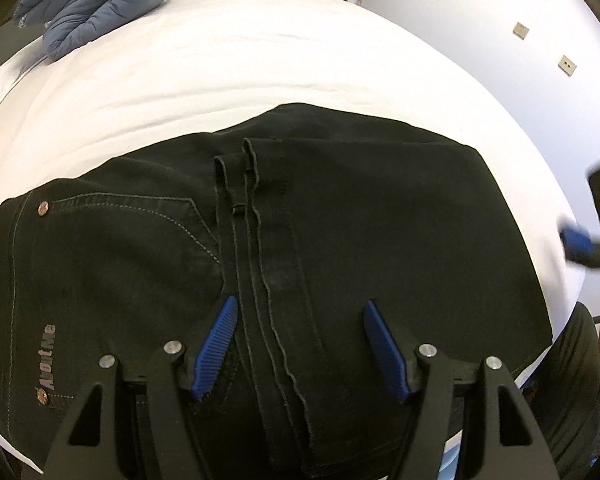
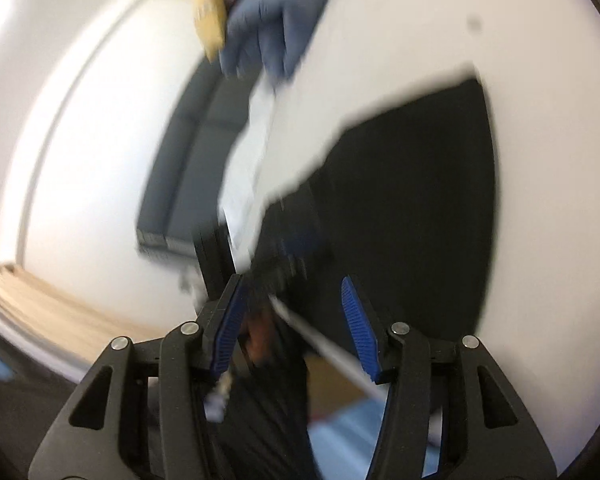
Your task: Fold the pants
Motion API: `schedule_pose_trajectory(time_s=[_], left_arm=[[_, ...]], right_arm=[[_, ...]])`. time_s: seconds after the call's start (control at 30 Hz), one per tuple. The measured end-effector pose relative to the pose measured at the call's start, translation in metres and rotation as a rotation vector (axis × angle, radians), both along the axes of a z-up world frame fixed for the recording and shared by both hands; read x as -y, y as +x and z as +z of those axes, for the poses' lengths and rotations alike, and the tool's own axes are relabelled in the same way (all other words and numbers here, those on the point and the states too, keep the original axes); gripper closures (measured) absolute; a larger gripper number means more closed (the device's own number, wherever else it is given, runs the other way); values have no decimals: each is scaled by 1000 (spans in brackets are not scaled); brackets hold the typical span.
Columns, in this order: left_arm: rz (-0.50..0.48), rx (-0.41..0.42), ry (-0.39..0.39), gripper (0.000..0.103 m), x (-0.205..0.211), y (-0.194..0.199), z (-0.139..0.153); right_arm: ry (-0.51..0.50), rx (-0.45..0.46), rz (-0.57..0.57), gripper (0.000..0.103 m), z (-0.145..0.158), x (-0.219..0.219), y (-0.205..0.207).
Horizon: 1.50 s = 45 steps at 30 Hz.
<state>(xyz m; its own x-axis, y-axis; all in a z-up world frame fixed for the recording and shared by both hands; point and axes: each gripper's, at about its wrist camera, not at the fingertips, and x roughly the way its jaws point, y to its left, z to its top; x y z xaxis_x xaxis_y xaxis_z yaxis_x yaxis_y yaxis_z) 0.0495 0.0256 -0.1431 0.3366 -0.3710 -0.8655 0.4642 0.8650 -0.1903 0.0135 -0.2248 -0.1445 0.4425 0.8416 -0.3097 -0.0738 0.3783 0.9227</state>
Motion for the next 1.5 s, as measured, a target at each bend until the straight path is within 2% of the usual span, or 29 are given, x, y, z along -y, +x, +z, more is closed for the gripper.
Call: schedule_pose_trajectory(time_s=[0.03, 0.07, 0.1, 0.13, 0.17, 0.2, 0.27, 0.33, 0.37, 0.4, 0.43, 0.47, 0.5, 0.53, 0.63, 0.7, 0.73, 0.77, 0.83, 0.9, 0.97, 1.13, 1.17, 1.27, 1.37, 1.43, 1.5], left_arm=[[8, 1, -6, 35, -2, 1, -1], [13, 2, -11, 35, -3, 1, 1], [20, 0, -21, 35, -6, 2, 1], [25, -2, -30, 35, -11, 2, -1], [38, -9, -43, 35, -16, 3, 0], [49, -14, -60, 35, -23, 6, 1], [98, -24, -115, 35, -42, 5, 6], [185, 2, -209, 35, -75, -1, 19], [216, 17, -230, 33, -88, -3, 23], [264, 39, -255, 28, -108, -6, 28], [322, 61, -263, 25, -129, -9, 34], [356, 72, -259, 25, -141, -10, 36], [414, 85, -252, 25, -162, -12, 40], [457, 90, -257, 25, -177, -13, 43], [612, 103, -363, 21, -234, -20, 48], [753, 75, -454, 18, -275, -23, 35], [786, 52, -487, 17, -282, -24, 31], [844, -1, -553, 17, -300, -24, 18], [914, -67, -666, 17, -320, -25, -3], [959, -110, -729, 18, -332, -24, -20], [972, -101, -769, 19, -341, -22, -25], [980, -151, -810, 19, -340, -3, -36], [984, -157, -819, 19, -333, -16, -32], [1003, -171, -848, 20, -331, -16, -32], [1030, -181, -848, 28, -334, -22, -30], [1055, -170, -861, 28, -337, -29, -27], [1065, -142, -809, 28, -335, -33, -21]], right_arm=[[9, -12, -4, 53, -5, 2, 9], [-17, -67, -17, 50, -19, 2, 25], [-92, -146, -30, 47, -35, 1, 36], [-155, -213, -39, 50, -49, 3, 40], [-177, -248, -60, 68, -62, 3, 44], [-166, -235, -78, 71, -61, 3, 42], [-169, -230, -91, 70, -56, 2, 38], [-191, -217, -90, 63, -49, -5, 32], [-191, -211, -99, 57, -42, -7, 28], [-172, -211, -116, 50, -38, -8, 25], [-151, -209, -127, 45, -35, -7, 22], [-121, -201, -141, 37, -27, -10, 18], [-101, -185, -147, 34, -22, -16, 16], [-102, -168, -139, 33, -17, -23, 17], [-71, -147, -83, 33, -10, -48, 23], [-77, -172, -54, 34, -15, -64, 31], [-89, -202, -48, 34, -22, -70, 33], [-113, -247, -45, 35, -34, -74, 36], [-117, -238, -57, 36, -39, -77, 36], [-127, -248, -43, 35, -35, -82, 35], [-143, -261, -24, 35, -28, -87, 33], [-99, -274, -29, 35, -28, -91, 33], [-96, -277, -28, 35, -31, -89, 32], [-76, -267, 0, 35, -25, -96, 30], [-72, -242, 23, 35, -18, -99, 35], [-68, -225, 32, 35, -11, -103, 37], [-65, -214, 42, 35, -6, -107, 38]])
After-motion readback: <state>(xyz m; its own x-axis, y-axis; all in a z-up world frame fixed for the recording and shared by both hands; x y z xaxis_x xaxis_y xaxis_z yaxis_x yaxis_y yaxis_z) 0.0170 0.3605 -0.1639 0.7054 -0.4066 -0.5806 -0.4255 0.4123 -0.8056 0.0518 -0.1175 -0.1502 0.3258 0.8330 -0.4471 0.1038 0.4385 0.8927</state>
